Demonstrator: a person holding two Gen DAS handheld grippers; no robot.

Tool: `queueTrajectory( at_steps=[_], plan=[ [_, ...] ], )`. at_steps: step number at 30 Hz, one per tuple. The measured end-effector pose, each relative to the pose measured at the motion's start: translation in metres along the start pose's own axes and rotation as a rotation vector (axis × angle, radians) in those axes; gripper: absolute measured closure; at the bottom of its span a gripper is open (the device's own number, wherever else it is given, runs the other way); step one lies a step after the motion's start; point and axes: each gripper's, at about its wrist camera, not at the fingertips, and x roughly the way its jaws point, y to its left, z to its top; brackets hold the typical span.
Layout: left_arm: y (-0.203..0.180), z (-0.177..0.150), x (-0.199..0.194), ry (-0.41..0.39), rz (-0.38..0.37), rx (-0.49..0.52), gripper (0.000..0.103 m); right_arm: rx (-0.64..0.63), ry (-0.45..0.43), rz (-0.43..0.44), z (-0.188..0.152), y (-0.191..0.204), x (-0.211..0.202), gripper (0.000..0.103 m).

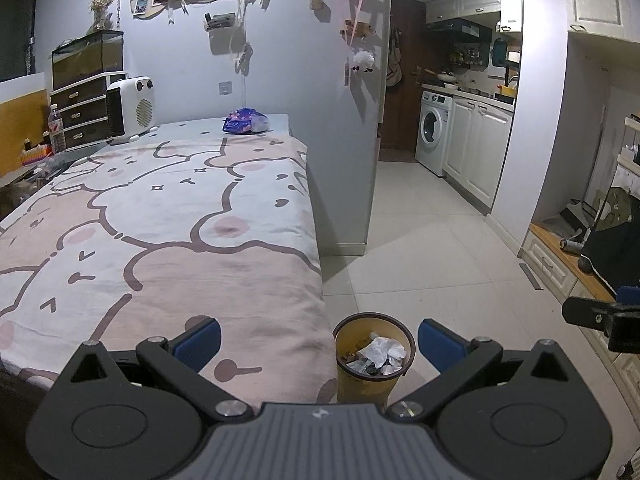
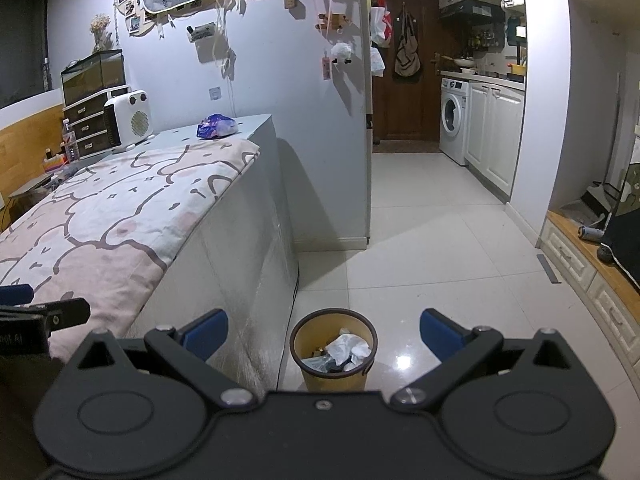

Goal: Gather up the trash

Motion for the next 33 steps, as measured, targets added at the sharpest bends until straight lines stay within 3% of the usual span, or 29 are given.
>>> queueTrajectory(
  at_steps=[33],
  plan=[
    [0.0015,-0.0001,-0.0005,-0.002,-0.001,-0.003,0.0,-0.011,-0.002,0.001,-0.0005,0.0016,-0.0024,0.0]
  ],
)
